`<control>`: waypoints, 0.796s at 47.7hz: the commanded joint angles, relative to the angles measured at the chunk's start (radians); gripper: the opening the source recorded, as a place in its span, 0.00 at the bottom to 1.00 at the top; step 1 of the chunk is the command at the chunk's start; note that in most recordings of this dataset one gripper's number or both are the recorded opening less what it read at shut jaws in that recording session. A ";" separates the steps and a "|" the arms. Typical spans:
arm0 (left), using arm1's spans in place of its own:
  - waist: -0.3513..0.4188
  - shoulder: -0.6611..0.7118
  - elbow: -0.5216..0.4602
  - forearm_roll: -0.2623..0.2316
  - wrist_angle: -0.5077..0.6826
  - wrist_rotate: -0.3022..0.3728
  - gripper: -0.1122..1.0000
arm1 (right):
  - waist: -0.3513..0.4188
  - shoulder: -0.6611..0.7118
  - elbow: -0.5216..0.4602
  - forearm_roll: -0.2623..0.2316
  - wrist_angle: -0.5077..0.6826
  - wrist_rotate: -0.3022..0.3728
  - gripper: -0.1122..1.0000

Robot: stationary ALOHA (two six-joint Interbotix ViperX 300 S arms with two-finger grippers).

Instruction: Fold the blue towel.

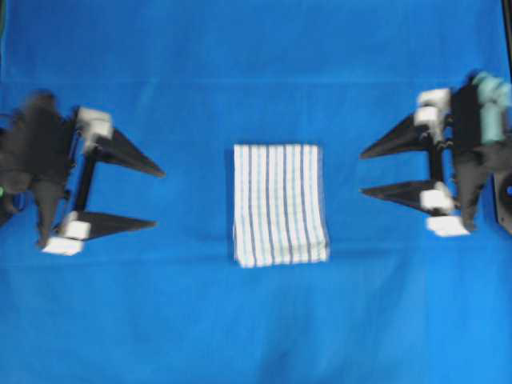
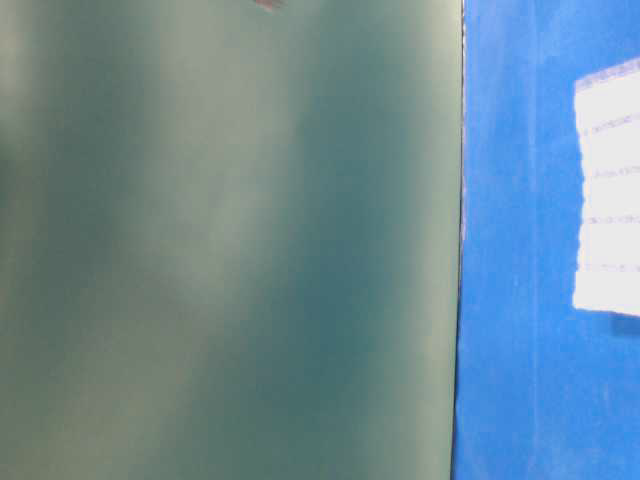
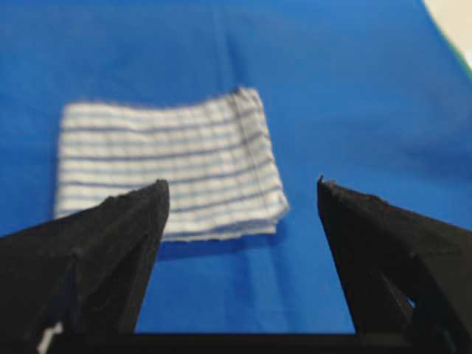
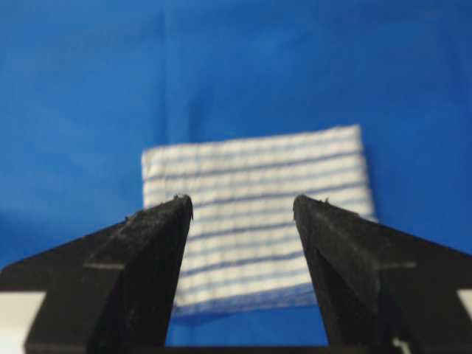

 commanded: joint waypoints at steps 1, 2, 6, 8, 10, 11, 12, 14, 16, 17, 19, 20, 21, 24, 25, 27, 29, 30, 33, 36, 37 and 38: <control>0.017 -0.095 0.025 0.002 -0.015 0.005 0.77 | -0.008 -0.074 0.009 -0.018 0.003 -0.002 0.65; 0.023 -0.115 0.034 0.003 -0.015 0.006 0.77 | -0.011 -0.092 0.017 -0.023 0.005 -0.002 0.65; 0.048 -0.192 0.078 0.003 -0.015 0.012 0.77 | -0.034 -0.167 0.055 -0.034 0.008 -0.002 0.65; 0.061 -0.227 0.104 0.003 -0.017 0.015 0.77 | -0.044 -0.201 0.075 -0.035 0.008 -0.002 0.65; 0.083 -0.272 0.138 0.003 -0.018 0.017 0.77 | -0.060 -0.235 0.097 -0.035 0.008 -0.002 0.65; 0.092 -0.288 0.152 0.003 -0.020 0.017 0.77 | -0.067 -0.250 0.110 -0.035 0.008 -0.002 0.65; 0.098 -0.305 0.164 0.003 -0.021 0.017 0.77 | -0.074 -0.264 0.121 -0.035 0.006 -0.002 0.65; 0.114 -0.342 0.192 0.003 -0.025 0.017 0.77 | -0.089 -0.291 0.146 -0.035 0.003 -0.002 0.65; 0.126 -0.379 0.218 0.003 -0.029 0.017 0.77 | -0.107 -0.321 0.175 -0.035 0.003 -0.002 0.65; 0.130 -0.399 0.230 0.003 -0.029 0.017 0.77 | -0.112 -0.333 0.187 -0.035 0.003 -0.002 0.65; 0.141 -0.442 0.256 0.003 -0.029 0.018 0.77 | -0.121 -0.353 0.212 -0.035 0.003 -0.002 0.65; 0.146 -0.459 0.268 0.003 -0.029 0.018 0.77 | -0.126 -0.362 0.222 -0.037 0.002 -0.002 0.65; 0.147 -0.474 0.279 0.003 -0.026 0.018 0.77 | -0.129 -0.370 0.233 -0.037 -0.002 -0.002 0.65; 0.155 -0.518 0.307 0.003 -0.021 0.018 0.77 | -0.138 -0.391 0.270 -0.037 -0.014 -0.002 0.65; 0.156 -0.529 0.314 0.003 -0.021 0.018 0.77 | -0.138 -0.396 0.282 -0.037 -0.018 -0.002 0.65; 0.160 -0.552 0.333 0.003 -0.020 0.018 0.77 | -0.140 -0.402 0.301 -0.035 -0.031 -0.002 0.65; 0.164 -0.569 0.350 0.003 -0.018 0.018 0.77 | -0.140 -0.403 0.316 -0.035 -0.044 -0.002 0.65; 0.166 -0.577 0.357 0.003 -0.017 0.018 0.77 | -0.140 -0.403 0.324 -0.035 -0.051 -0.002 0.65; 0.175 -0.597 0.385 0.003 -0.011 0.017 0.77 | -0.140 -0.397 0.342 -0.035 -0.064 -0.002 0.65; 0.183 -0.603 0.400 0.003 -0.012 0.015 0.77 | -0.140 -0.383 0.351 -0.035 -0.077 -0.002 0.65; 0.186 -0.603 0.403 0.002 -0.012 0.014 0.77 | -0.140 -0.380 0.354 -0.035 -0.081 -0.002 0.65; 0.189 -0.603 0.403 0.002 -0.012 0.011 0.77 | -0.140 -0.374 0.354 -0.037 -0.083 -0.002 0.65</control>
